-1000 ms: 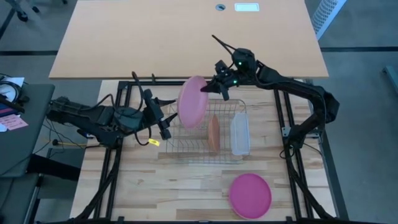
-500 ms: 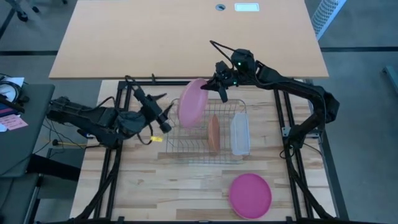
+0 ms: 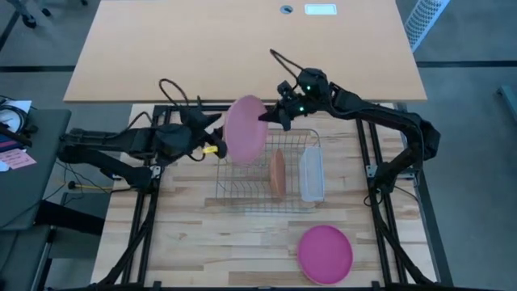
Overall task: Sort dishes
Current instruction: Put the light pink plate in the dish rack
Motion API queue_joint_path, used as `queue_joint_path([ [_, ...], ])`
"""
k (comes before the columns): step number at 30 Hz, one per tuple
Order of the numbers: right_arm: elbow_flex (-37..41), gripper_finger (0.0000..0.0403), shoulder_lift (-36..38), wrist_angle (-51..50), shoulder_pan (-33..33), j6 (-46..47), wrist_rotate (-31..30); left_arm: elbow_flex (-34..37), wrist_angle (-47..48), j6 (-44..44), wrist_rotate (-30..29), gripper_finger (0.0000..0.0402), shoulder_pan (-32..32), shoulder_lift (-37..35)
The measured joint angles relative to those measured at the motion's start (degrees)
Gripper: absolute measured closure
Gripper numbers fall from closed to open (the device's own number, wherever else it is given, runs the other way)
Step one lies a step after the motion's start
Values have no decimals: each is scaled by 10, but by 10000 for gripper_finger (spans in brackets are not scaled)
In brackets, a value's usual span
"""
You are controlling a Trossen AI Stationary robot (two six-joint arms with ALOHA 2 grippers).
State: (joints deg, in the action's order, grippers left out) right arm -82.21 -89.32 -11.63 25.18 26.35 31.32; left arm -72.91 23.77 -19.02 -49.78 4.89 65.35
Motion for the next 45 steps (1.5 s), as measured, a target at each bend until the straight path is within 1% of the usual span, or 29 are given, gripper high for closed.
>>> queue_joint_path([
  [2,0,392,0,4,-9,39,3,-21,1,-47,2,208,8,-5],
  [3,0,392,0,4,-13,55,5,-33,1,-55,-2,208,12,-8],
  [6,0,392,0,6,-22,98,4,-71,3,-53,-15,208,21,-10],
  [9,-1,392,1,20,-31,155,5,-115,5,-66,-13,208,22,-10],
  [13,-1,392,0,53,-46,246,-1,-163,5,-123,14,209,22,-12],
  [16,-1,392,0,87,-59,285,-32,-182,11,-121,46,216,25,-11],
  [18,-1,392,1,99,-65,300,-50,-190,13,-106,56,219,26,-11],
  [20,-1,392,0,107,-70,310,-57,-194,13,-104,56,220,25,-12],
  [24,-1,392,0,103,-71,319,-58,-195,24,-162,56,221,25,-11],
  [27,0,392,0,95,-72,321,-61,-195,69,-252,56,221,25,-9],
  [29,0,392,0,78,-72,321,-75,-196,118,-333,56,222,25,-8],
  [31,0,392,0,50,-71,315,-88,-196,156,-383,68,222,25,-7],
  [34,0,392,0,9,-71,298,-88,-195,178,-411,95,222,30,-5],
  [38,0,392,0,-25,-71,284,-88,-194,185,-431,102,222,36,-4],
  [45,0,392,0,-46,-60,271,-88,-194,200,-449,123,222,45,-5],
])
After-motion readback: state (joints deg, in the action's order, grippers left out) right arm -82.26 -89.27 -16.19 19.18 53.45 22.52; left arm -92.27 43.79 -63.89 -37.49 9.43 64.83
